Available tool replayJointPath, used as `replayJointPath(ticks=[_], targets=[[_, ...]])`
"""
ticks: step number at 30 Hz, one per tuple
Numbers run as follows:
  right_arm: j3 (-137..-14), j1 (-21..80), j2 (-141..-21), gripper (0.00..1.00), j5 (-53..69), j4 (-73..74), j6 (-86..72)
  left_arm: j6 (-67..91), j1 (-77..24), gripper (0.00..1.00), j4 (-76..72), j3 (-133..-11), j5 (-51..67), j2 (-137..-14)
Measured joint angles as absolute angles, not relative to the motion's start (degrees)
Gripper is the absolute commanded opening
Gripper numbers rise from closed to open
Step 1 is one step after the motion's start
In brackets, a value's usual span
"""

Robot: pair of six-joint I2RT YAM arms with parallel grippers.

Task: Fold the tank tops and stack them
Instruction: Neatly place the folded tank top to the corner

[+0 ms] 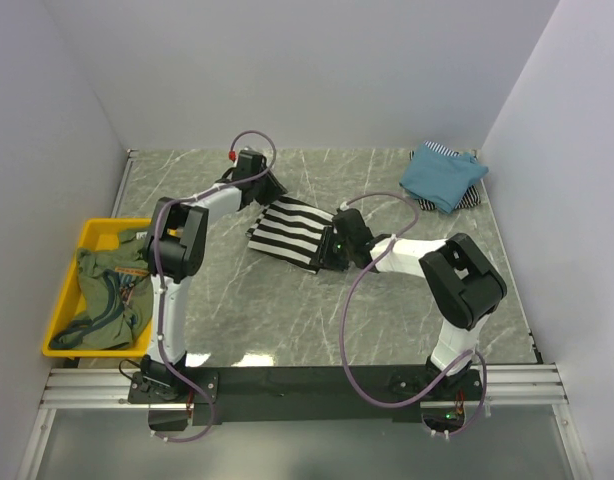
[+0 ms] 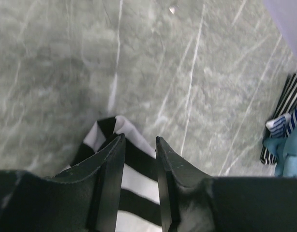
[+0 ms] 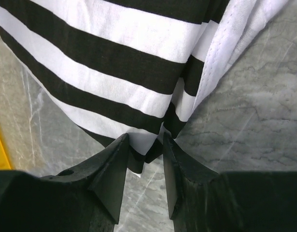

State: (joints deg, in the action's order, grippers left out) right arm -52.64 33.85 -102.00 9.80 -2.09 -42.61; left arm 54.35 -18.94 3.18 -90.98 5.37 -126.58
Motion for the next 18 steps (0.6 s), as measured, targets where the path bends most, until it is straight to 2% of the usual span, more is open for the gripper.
replayJointPath(ticks=[10,18], targets=[[-50.9,33.8,-101.5,0.36,10.0,-4.4,-42.6,55.4,-17.3,0.43,4.3,-94.8,6.3,-129.6],[-48.4,33.8,-99.5,0.39,9.9,-4.9,-42.5,55.2,-16.1,0.48,4.5,-97.7,6.4,-130.6]])
